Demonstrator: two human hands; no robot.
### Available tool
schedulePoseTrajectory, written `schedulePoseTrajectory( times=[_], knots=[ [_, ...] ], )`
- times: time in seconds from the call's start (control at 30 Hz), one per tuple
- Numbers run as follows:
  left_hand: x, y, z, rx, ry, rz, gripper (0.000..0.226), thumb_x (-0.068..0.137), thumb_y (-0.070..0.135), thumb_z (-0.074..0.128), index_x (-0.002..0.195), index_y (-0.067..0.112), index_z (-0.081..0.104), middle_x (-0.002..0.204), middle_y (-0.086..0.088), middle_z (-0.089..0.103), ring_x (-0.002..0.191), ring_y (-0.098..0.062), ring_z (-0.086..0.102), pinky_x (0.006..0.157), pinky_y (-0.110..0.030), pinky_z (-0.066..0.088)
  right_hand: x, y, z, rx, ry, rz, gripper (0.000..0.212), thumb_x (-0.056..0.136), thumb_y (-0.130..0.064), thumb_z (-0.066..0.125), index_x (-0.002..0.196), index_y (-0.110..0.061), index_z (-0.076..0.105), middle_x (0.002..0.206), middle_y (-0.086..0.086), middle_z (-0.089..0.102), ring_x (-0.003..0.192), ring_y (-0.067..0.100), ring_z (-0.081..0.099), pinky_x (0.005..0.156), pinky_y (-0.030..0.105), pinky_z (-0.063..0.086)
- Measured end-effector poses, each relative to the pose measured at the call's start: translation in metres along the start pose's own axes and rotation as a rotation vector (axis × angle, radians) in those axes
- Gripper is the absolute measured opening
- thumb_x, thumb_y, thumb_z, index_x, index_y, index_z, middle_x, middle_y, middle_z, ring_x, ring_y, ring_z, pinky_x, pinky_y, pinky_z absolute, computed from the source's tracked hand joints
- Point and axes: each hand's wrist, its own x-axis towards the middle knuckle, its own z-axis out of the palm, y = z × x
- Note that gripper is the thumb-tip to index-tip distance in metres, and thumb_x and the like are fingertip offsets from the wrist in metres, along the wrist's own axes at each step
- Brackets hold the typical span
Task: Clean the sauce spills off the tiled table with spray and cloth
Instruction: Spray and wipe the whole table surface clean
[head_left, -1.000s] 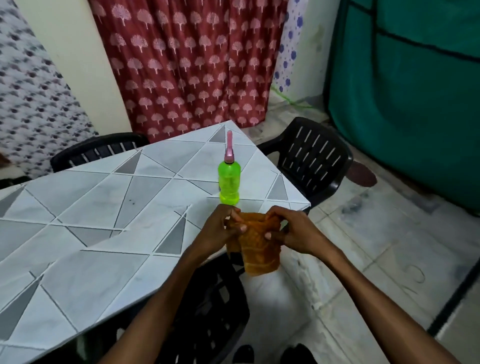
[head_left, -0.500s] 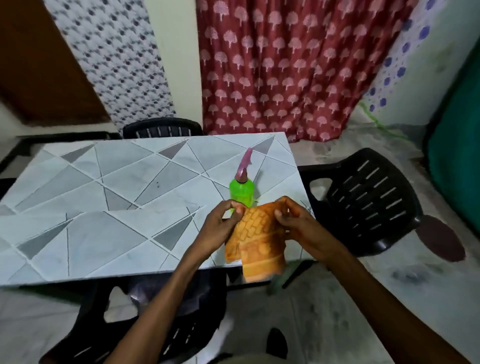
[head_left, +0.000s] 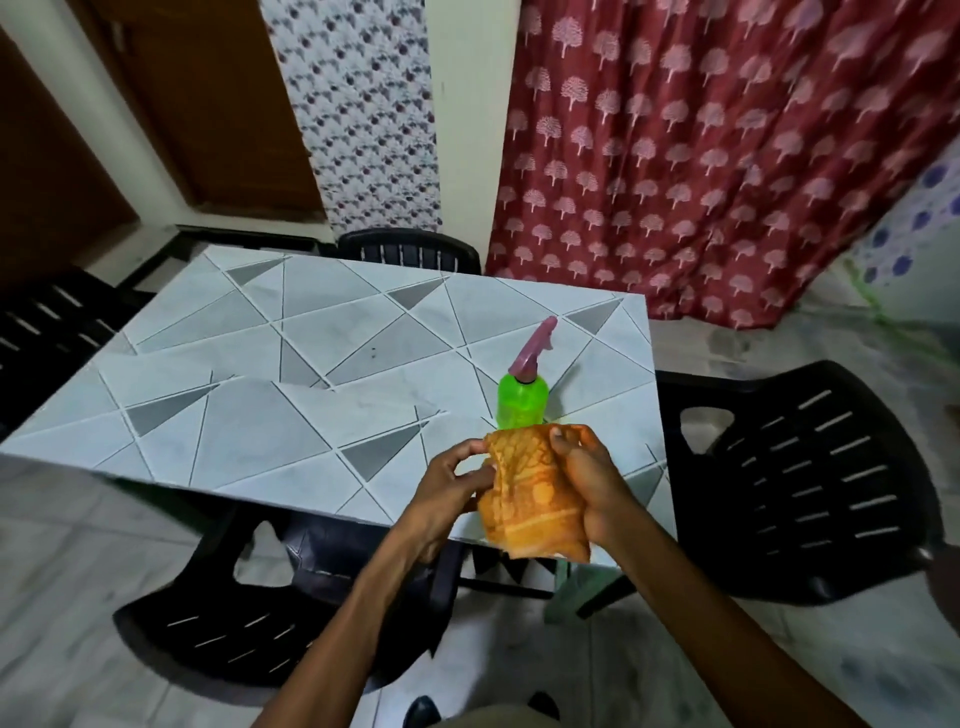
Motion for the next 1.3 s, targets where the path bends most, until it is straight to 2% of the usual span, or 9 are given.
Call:
schedulePoseTrajectory(
  times=[0.1, 0.23, 0.4, 0.6, 0.7, 0.83, 0.97, 1.07, 1.3],
  knots=[
    [0.001, -0.005, -0.010, -0.131, 0.091, -0.084, 0.028, 0.096, 0.035, 0.061, 0.106, 0.011, 0.071, 0.100, -0.006, 0.070, 0.086, -0.027, 0.061, 0.074, -0.033, 0.054, 0.001, -0.008, 0.011, -0.076, -0.004, -0.032, 0.008, 0.094, -0.021, 0.069, 0.097, -0.014, 0.066, 0.095, 0.012, 0.074, 0.088, 0.029, 0.070, 0.087, 0.048, 0.056],
    [0.004, -0.021, -0.032, -0.290, 0.089, -0.390, 0.078, 0.087, 0.073, 0.051, 0.120, 0.003, 0.064, 0.119, -0.015, 0.061, 0.107, -0.033, 0.061, 0.086, -0.044, 0.055, 0.017, 0.011, 0.017, -0.727, 0.262, -0.095, 0.028, 0.081, -0.046, 0.072, 0.082, -0.018, 0.065, 0.088, 0.008, 0.074, 0.085, 0.032, 0.071, 0.077, 0.049, 0.061],
    [-0.008, -0.026, -0.039, -0.236, 0.023, -0.341, 0.044, 0.089, 0.031, 0.070, 0.116, -0.003, 0.065, 0.118, -0.025, 0.067, 0.103, -0.031, 0.065, 0.103, -0.051, 0.048, 0.033, 0.041, 0.016, -0.673, 0.262, 0.053, 0.042, 0.074, -0.052, 0.075, 0.091, -0.013, 0.071, 0.096, 0.013, 0.074, 0.092, 0.035, 0.071, 0.082, 0.050, 0.060],
    [-0.005, -0.030, -0.053, -0.305, 0.204, -0.286, 0.009, 0.091, 0.016, 0.068, 0.085, 0.009, 0.066, 0.085, -0.016, 0.073, 0.071, -0.026, 0.070, 0.070, -0.041, 0.060, 0.024, 0.050, 0.023, -0.109, -0.177, 0.301, 0.063, 0.075, -0.039, 0.085, 0.128, -0.012, 0.066, 0.124, 0.016, 0.070, 0.119, 0.034, 0.065, 0.102, 0.061, 0.048],
    [-0.002, -0.027, -0.063, -0.204, 0.272, -0.174, 0.015, 0.094, 0.020, 0.065, 0.083, 0.010, 0.066, 0.081, -0.014, 0.070, 0.069, -0.024, 0.066, 0.064, -0.034, 0.058, 0.022, 0.061, 0.027, -0.111, -0.344, 0.254, 0.065, 0.074, -0.025, 0.083, 0.135, -0.016, 0.061, 0.130, 0.016, 0.066, 0.122, 0.036, 0.062, 0.101, 0.067, 0.046],
    [0.007, -0.026, -0.079, 0.018, 0.353, -0.067, 0.022, 0.089, 0.032, 0.071, 0.099, 0.012, 0.067, 0.106, -0.013, 0.069, 0.082, -0.018, 0.068, 0.069, -0.032, 0.055, 0.018, 0.064, 0.042, -0.130, -0.258, 0.114, 0.076, 0.073, -0.015, 0.077, 0.142, -0.024, 0.048, 0.133, 0.013, 0.064, 0.119, 0.034, 0.064, 0.095, 0.064, 0.051],
    [0.011, -0.021, -0.096, -0.214, 0.066, -0.424, 0.072, 0.079, 0.032, 0.080, 0.136, 0.013, 0.041, 0.125, -0.016, 0.065, 0.109, -0.029, 0.067, 0.083, -0.042, 0.058, 0.015, 0.056, 0.052, -0.167, -0.259, 0.021, 0.076, 0.074, -0.014, 0.075, 0.144, -0.026, 0.047, 0.132, 0.013, 0.065, 0.119, 0.034, 0.064, 0.099, 0.057, 0.052],
    [0.008, -0.013, -0.108, -0.365, -0.157, -0.546, 0.048, 0.088, 0.031, 0.071, 0.125, 0.000, 0.061, 0.127, -0.025, 0.063, 0.120, -0.034, 0.061, 0.108, -0.048, 0.045, 0.013, 0.046, 0.054, -0.164, -0.262, 0.002, 0.064, 0.085, -0.003, 0.071, 0.141, -0.025, 0.050, 0.130, 0.011, 0.067, 0.119, 0.030, 0.064, 0.098, 0.046, 0.053],
    [0.018, 0.004, -0.097, -0.268, -0.091, -0.238, 0.071, 0.073, 0.007, 0.082, 0.138, 0.005, 0.052, 0.121, -0.017, 0.069, 0.113, -0.031, 0.066, 0.093, -0.041, 0.056, 0.015, 0.032, 0.052, -0.409, -0.045, -0.111, 0.065, 0.088, -0.009, 0.073, 0.145, -0.027, 0.049, 0.124, 0.007, 0.069, 0.113, 0.027, 0.066, 0.094, 0.045, 0.056]
  ],
)
